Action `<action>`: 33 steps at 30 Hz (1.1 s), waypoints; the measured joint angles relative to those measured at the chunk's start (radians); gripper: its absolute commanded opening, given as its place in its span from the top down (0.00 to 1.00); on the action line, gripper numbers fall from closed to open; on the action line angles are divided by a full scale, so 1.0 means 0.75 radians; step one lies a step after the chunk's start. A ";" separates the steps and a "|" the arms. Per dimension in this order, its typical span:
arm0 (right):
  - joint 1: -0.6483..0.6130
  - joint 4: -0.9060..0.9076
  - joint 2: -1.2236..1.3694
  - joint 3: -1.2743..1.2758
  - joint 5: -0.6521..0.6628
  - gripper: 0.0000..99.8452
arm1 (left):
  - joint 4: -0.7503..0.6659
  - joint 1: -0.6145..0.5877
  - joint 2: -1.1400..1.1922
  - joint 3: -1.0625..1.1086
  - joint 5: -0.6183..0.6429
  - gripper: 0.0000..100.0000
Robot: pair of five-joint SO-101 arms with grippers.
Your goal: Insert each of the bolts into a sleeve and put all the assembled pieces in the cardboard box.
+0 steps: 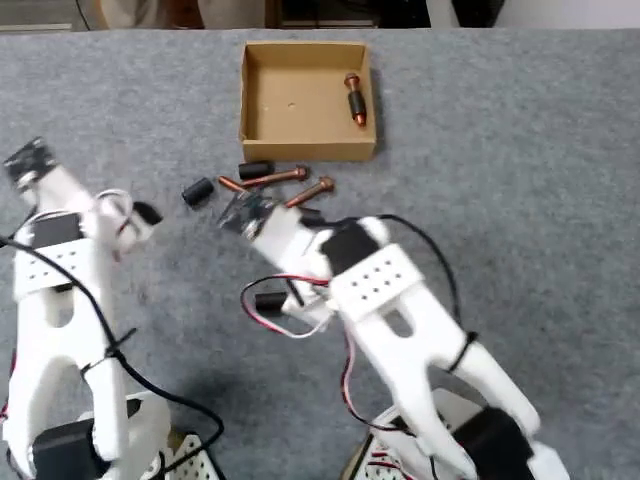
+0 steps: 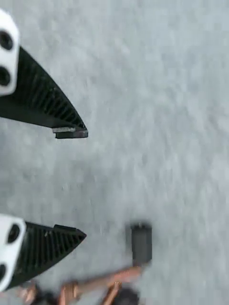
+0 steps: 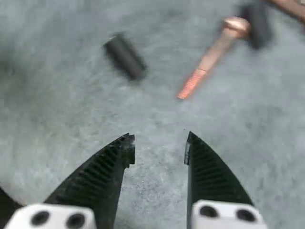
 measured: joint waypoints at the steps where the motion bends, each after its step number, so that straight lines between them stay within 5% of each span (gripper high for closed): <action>1: -0.031 0.000 0.027 0.000 0.051 0.82 | 0.043 -0.031 0.000 0.000 -0.031 0.70; 7: -0.106 -0.027 0.162 -0.115 0.268 0.82 | 0.235 -0.151 0.000 0.000 -0.115 0.70; 16: -0.108 -0.119 0.452 -0.207 0.575 0.82 | 0.274 -0.270 0.000 0.004 -0.117 0.70; 33: -0.184 -0.350 0.806 -0.252 0.612 0.82 | 0.274 -0.282 0.000 0.010 -0.256 0.70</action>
